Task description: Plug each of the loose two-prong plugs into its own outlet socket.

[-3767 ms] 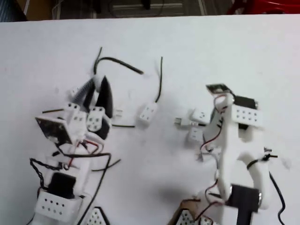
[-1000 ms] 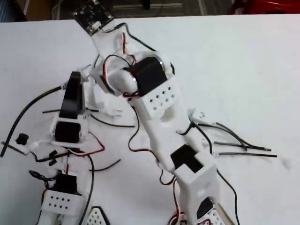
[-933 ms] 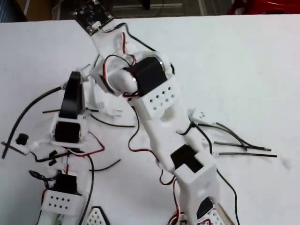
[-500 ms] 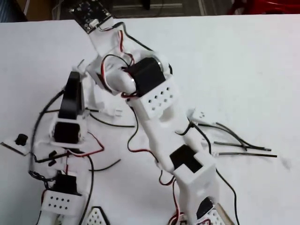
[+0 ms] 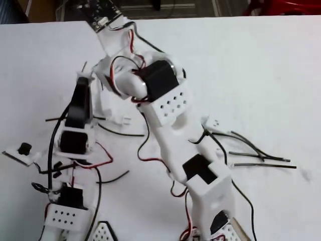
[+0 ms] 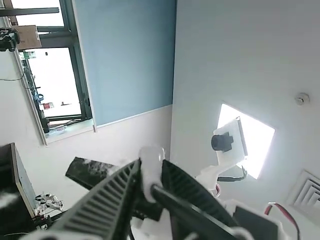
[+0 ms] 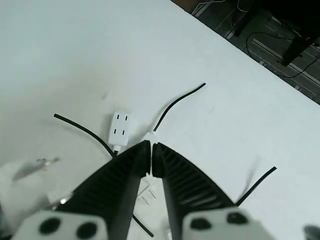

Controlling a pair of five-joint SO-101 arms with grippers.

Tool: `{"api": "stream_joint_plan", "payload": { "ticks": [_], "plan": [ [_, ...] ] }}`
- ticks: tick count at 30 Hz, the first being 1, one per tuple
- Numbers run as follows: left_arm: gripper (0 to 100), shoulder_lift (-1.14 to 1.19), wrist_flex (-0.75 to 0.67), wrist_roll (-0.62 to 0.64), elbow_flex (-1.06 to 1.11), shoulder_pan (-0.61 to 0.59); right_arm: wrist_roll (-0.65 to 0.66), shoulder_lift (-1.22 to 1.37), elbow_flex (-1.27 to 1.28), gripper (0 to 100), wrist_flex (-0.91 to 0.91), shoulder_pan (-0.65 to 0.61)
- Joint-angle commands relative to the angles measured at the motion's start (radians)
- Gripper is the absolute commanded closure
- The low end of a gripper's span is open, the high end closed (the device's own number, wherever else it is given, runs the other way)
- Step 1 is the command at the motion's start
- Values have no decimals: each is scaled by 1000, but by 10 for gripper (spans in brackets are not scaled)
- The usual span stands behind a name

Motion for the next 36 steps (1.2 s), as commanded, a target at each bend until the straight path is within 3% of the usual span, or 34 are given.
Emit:
{"api": "stream_joint_plan", "payload": {
  "ticks": [1, 8, 16, 20, 24, 27, 32, 36],
  "plan": [
    [976, 4, -6, 9, -3, 5, 0, -27, -64, 981, 28, 61],
    [976, 4, -6, 9, -3, 5, 0, -142, -157, 981, 119, 240],
    [975, 2, 126, -23, -3, 59, 0, -352, -51, 981, 124, 619],
    [975, 2, 293, -269, -3, 188, 34, -479, 229, 978, 120, 792],
    [973, 2, 575, -565, -3, 318, 221, -605, 509, 978, 120, 895],
    [973, 2, 743, -790, -3, 361, 292, -682, 681, 978, 117, 937],
    [973, 2, 806, -1071, -3, 343, 384, -782, 905, 979, 61, 1018],
    [973, 2, 809, -1163, -3, 354, 433, -857, 1057, 979, -2, 1082]
  ]
}}
